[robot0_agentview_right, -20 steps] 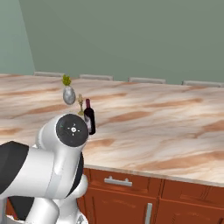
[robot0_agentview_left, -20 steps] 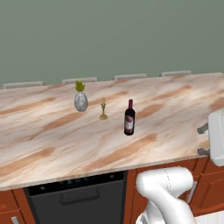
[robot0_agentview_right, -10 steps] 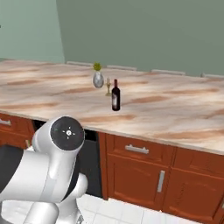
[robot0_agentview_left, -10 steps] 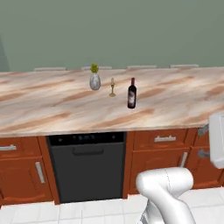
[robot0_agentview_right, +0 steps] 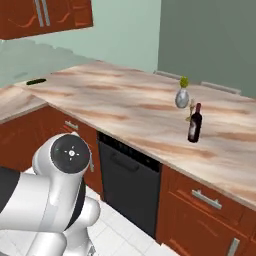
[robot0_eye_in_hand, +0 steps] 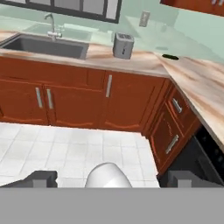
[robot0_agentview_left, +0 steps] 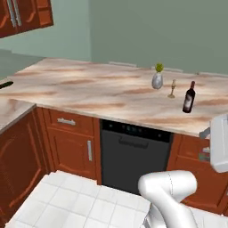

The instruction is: Open the cabinet directly in front. Then move the wine and the mug to the dining counter with the candle on it.

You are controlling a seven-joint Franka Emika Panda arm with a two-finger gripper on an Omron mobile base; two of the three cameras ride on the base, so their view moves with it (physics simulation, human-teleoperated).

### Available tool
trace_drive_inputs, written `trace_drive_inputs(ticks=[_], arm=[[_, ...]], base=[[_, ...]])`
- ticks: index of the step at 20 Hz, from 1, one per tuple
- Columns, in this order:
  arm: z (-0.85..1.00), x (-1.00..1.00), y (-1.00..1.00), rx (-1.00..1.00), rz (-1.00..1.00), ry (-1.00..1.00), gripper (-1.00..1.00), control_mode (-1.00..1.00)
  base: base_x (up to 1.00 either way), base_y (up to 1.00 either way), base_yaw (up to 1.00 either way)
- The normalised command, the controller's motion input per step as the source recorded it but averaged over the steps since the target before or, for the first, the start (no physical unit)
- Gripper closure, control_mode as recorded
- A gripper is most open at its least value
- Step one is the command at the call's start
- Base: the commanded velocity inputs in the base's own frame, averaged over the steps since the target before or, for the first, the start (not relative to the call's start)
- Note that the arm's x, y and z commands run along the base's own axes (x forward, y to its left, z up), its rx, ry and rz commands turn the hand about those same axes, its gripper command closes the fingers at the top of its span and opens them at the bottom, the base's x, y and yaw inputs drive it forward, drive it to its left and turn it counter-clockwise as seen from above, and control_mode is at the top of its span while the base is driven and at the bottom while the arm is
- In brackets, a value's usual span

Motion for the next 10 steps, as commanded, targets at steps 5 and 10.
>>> trace_drive_inputs(ticks=[5,10], arm=[[0.0,0.0,0.0,0.0,0.0,0.0,-1.0,1.0],[0.0,0.0,0.0,0.0,0.0,0.0,-1.0,1.0]], base=[[-0.01,0.14,0.75],[-0.01,0.16,0.71]])
